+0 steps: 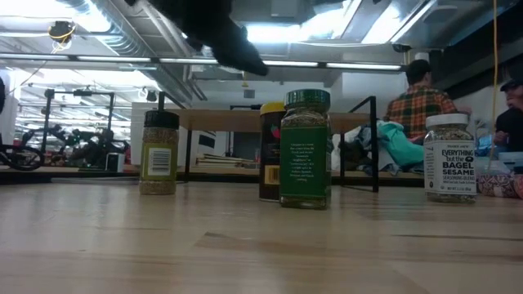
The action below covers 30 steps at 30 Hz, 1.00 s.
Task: Shelf spices
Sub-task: Put the black seasoning bottle on the shelf
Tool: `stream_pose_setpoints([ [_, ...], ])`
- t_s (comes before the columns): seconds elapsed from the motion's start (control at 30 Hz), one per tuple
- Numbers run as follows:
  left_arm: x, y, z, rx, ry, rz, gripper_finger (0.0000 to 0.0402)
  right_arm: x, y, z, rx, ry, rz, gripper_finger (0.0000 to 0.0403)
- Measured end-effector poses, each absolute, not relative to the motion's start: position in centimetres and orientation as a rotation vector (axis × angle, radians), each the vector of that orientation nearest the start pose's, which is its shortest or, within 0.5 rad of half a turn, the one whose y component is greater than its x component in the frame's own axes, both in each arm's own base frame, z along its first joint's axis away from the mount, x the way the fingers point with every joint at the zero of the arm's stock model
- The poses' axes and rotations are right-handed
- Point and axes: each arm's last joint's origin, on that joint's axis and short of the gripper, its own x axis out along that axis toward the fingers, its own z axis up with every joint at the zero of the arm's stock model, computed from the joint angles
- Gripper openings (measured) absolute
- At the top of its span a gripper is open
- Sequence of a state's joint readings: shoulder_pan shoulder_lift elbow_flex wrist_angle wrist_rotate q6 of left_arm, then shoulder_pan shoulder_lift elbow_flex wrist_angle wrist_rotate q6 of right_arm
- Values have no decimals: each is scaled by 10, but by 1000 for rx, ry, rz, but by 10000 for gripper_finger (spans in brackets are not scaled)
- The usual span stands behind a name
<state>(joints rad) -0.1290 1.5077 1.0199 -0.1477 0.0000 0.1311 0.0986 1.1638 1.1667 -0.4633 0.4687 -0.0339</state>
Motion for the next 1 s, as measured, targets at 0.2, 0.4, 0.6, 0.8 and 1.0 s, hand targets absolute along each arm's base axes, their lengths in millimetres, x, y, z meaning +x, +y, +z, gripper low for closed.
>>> stream_pose_setpoints([
  [0.2,334,-43,240,163,587,-211,221,226,7,372,-185,462,-424,1],
  [0.4,336,-38,238,140,587,-228,146,216,6,374,-194,469,-461,1],
  [0.6,340,-33,232,132,606,-216,13,216,5,374,-198,476,-461,1],
  [0.8,341,-34,234,133,577,-216,2,217,6,373,-199,480,-460,1],
  [1.0,342,-32,231,137,589,-168,0,217,6,373,-196,479,-461,1],
])
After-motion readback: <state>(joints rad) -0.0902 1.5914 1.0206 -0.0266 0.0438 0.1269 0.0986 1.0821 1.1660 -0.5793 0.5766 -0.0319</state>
